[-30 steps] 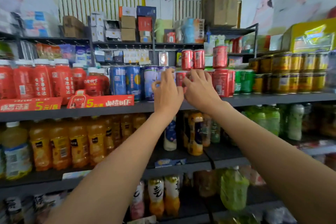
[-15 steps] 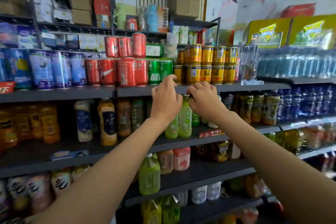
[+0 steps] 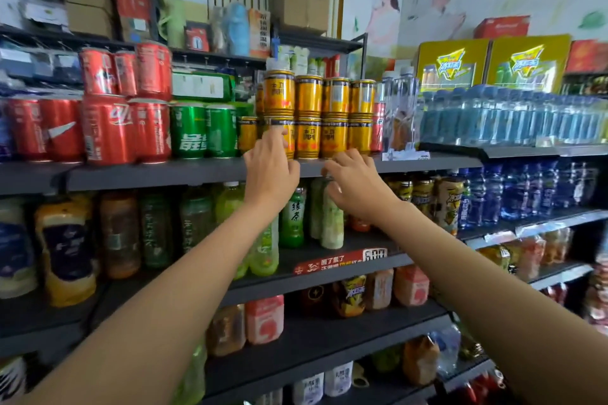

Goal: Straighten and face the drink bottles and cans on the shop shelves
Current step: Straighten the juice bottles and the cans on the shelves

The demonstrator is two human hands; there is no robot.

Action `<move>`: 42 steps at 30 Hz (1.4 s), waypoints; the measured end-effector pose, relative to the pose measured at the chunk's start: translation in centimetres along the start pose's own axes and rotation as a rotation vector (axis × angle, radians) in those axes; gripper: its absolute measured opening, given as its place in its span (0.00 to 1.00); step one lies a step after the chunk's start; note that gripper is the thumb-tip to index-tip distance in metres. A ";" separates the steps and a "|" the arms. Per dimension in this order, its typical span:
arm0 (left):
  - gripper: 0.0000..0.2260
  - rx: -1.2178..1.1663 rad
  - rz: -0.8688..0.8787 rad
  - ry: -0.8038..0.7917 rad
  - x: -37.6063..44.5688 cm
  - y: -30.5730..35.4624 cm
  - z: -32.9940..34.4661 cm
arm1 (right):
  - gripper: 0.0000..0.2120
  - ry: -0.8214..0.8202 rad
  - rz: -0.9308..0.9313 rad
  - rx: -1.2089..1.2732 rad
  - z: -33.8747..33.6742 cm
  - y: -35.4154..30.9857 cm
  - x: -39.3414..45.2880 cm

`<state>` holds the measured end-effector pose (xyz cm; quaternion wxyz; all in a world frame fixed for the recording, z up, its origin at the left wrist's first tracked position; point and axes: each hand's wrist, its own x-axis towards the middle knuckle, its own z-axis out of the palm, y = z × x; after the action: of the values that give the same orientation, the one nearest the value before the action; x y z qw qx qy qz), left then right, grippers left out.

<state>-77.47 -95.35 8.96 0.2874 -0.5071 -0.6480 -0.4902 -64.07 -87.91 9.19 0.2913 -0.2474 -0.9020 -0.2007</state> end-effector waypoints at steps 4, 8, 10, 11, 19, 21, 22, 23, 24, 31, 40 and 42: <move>0.18 -0.042 0.032 -0.051 1.6 2.7 5.0 | 0.15 -0.027 0.102 0.028 0.7 5.7 0.0; 0.19 -0.054 0.084 -0.090 2.2 4.9 9.3 | 0.14 -0.026 0.118 0.066 2.4 9.8 0.2; 0.19 -0.047 0.073 -0.086 2.4 6.0 11.3 | 0.14 -0.030 0.099 0.076 3.3 11.8 0.1; 0.19 -0.042 0.068 -0.078 2.6 6.6 12.4 | 0.14 -0.026 0.082 0.081 3.8 12.9 0.2; 0.21 0.021 0.004 -0.037 3.9 13.4 23.1 | 0.15 0.025 -0.026 0.107 6.1 25.3 -0.4; 0.22 0.037 0.002 -0.040 3.9 15.1 25.8 | 0.15 0.019 -0.025 0.123 6.7 28.8 -0.9; 0.22 0.048 -0.003 -0.043 4.0 15.9 26.9 | 0.15 0.010 -0.027 0.128 6.9 30.4 -1.1; 0.21 0.057 -0.009 -0.039 4.1 16.7 27.8 | 0.15 0.000 -0.030 0.134 7.1 31.9 -1.3; 0.21 0.063 -0.021 -0.032 4.1 17.4 28.5 | 0.15 -0.011 -0.035 0.150 7.2 33.1 -1.4; 0.21 0.121 -0.039 -0.014 3.8 20.0 30.1 | 0.15 0.012 -0.145 0.350 7.5 37.2 -2.7; 0.24 0.189 -0.041 0.003 5.9 21.8 30.5 | 0.17 0.037 -0.060 0.390 7.5 41.0 -0.7; 0.25 0.167 -0.061 0.004 7.5 22.3 31.4 | 0.19 0.027 -0.011 0.463 7.7 42.0 1.8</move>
<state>-55.01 -63.31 12.04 0.3150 -0.4605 -0.7012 -0.4439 -44.96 -49.99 13.66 0.3513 -0.1662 -0.9214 0.0068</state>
